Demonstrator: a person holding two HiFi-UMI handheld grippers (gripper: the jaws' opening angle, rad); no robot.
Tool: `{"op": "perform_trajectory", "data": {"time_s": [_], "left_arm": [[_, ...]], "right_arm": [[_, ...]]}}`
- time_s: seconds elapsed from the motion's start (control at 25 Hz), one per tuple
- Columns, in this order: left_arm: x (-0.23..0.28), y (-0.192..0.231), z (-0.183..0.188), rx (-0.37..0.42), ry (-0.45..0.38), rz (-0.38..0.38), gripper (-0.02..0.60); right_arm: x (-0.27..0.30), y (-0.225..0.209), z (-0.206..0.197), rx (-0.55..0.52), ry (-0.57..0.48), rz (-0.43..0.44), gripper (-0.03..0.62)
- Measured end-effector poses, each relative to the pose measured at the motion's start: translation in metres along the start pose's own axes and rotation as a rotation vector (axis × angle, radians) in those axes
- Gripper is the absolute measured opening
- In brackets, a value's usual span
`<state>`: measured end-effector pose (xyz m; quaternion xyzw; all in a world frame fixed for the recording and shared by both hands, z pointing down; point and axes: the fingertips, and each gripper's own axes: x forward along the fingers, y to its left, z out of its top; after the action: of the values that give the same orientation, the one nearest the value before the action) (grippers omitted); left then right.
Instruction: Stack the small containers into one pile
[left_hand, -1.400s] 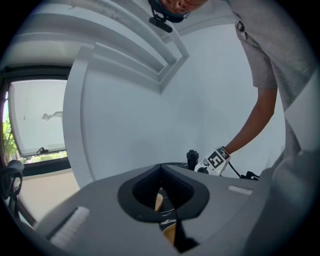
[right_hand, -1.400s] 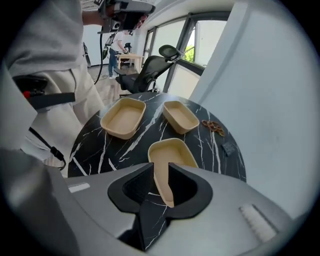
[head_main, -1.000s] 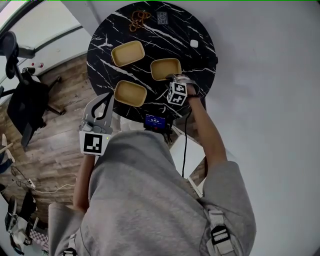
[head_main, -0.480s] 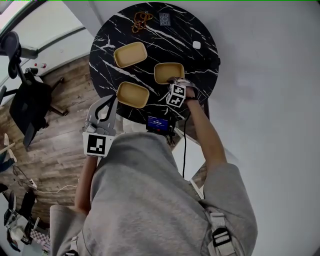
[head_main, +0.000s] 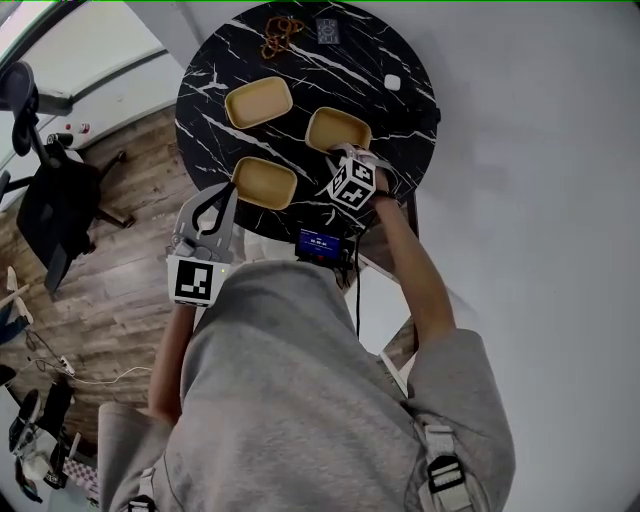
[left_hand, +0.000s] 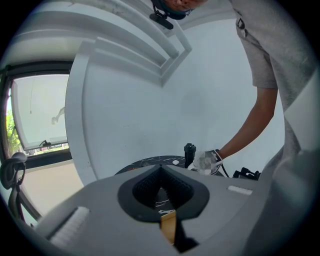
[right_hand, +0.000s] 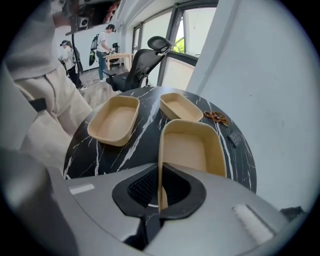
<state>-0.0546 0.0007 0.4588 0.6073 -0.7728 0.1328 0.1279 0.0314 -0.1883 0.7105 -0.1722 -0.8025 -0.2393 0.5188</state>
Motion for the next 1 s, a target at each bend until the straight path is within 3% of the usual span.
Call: {"op": "perform_trajectory", "data": {"time_s": [0.2,0.48,0.68,0.88,1.0], "left_arm": [[0.009,0.001,0.001,0.030,-0.055,-0.006,0.000],[0.013,0.005,-0.002,0.013,-0.055,0.000,0.000],[0.008,0.008,-0.005,0.013,-0.052,0.018,0.000],[0.001,0.012,-0.011,0.000,-0.044,0.043,0.000],[-0.004,0.016,-0.013,-0.009,-0.049,0.061,0.000]], "right_arm": [[-0.024,-0.001,0.028,0.031,-0.066,-0.013,0.028],[-0.056,0.014,0.069,0.009,-0.122,-0.003,0.028],[-0.064,0.040,0.093,-0.072,-0.130,0.051,0.029],[-0.071,0.073,0.129,-0.033,-0.163,0.175,0.028],[-0.068,0.089,0.140,-0.070,-0.134,0.219,0.028]]}}
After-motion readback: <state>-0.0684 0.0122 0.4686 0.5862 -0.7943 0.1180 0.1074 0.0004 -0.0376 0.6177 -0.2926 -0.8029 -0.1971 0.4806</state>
